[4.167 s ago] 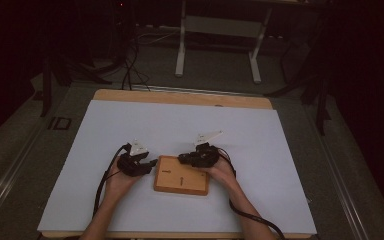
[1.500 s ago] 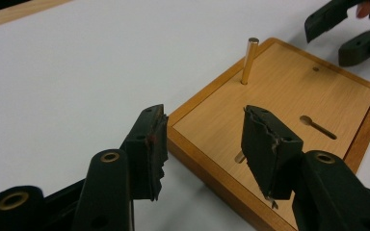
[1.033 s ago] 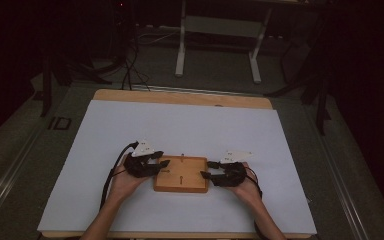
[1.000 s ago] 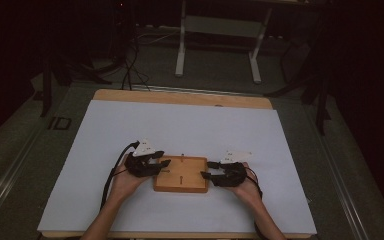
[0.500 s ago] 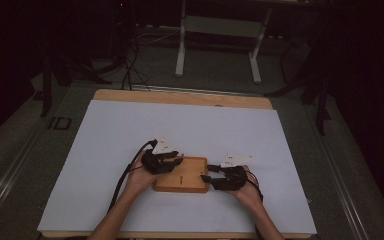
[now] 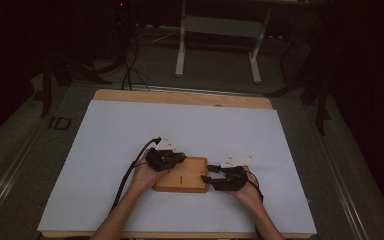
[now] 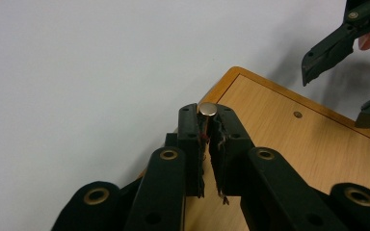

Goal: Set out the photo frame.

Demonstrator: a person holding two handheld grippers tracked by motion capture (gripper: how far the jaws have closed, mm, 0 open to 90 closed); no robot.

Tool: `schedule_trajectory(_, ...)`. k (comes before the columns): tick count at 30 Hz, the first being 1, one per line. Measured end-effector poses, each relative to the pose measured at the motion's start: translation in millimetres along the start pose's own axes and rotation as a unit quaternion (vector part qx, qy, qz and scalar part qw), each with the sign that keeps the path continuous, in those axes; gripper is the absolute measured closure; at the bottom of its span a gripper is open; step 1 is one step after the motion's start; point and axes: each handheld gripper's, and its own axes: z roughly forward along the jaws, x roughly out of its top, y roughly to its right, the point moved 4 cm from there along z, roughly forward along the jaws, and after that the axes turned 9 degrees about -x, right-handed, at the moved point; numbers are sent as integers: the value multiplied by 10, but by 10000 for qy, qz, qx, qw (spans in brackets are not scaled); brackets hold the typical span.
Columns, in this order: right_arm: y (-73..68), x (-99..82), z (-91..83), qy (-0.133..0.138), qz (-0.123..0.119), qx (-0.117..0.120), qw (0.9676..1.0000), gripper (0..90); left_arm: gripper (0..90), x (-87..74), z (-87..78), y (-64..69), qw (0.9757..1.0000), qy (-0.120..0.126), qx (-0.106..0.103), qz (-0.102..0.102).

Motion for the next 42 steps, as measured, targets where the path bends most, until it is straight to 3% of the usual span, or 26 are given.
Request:
schedule_trajectory(6, -18, 4, -9, 24, -43, 20, 10000, 499, 842, -13, -6, -43, 9997, 70, -178, -156)
schedule_trajectory(14, -36, -24, -22, -60, -159, -2, 9999, 495, 844, 3, -6, -61, 9994, -11, -259, -224)
schedule_trajectory(22, -60, -37, -57, -28, -219, 78, 9997, 483, 839, 11, -7, -102, 9983, -66, -468, -346)
schedule_trajectory(29, -60, -44, -111, 0, -257, 128, 9996, 432, 834, 12, -2, -151, 9965, -63, -701, -448)
schedule_trajectory(36, -86, -31, -118, 21, -340, 177, 9993, 366, 837, 31, 1, -175, 9956, -142, -761, -521)
schedule_trajectory(42, -84, -41, -109, -65, -371, 164, 9992, 304, 838, 25, 13, -217, 9934, -24, -879, -737)
